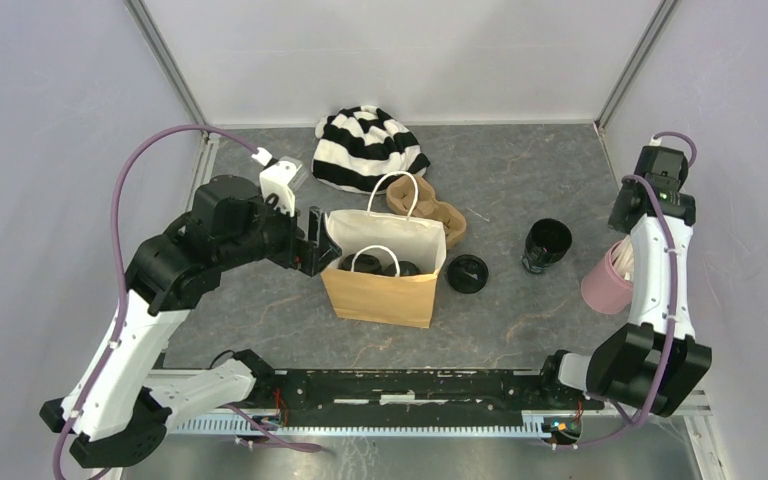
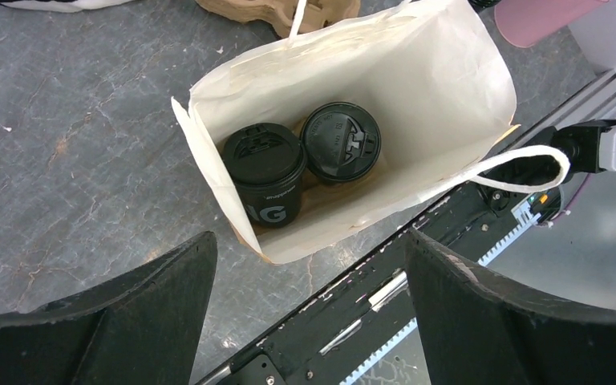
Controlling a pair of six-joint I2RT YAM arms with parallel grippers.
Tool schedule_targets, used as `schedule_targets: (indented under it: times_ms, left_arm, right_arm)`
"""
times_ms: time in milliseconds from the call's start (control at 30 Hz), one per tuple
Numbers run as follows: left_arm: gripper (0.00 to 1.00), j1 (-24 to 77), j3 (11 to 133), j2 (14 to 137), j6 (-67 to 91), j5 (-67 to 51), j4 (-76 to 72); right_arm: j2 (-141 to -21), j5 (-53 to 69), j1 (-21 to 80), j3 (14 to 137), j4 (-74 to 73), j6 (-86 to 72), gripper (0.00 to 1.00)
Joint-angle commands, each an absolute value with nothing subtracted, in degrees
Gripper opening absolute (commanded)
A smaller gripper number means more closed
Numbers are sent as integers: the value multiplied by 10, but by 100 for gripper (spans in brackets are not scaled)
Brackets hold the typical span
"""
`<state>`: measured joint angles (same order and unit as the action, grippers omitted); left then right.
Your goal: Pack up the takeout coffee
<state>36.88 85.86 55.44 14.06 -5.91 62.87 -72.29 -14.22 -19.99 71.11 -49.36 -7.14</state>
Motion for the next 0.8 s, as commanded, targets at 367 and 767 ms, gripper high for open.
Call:
schedule_targets:
  times_ms: [367, 767]
  left_arm:
    - [92, 373, 847, 570, 104, -49, 617]
    - [92, 373, 845, 572, 103, -55, 617]
  right_arm:
    - [-739, -179, -210, 743, -476, -77, 38]
    - [-717, -149, -211, 733, -489, -77, 40]
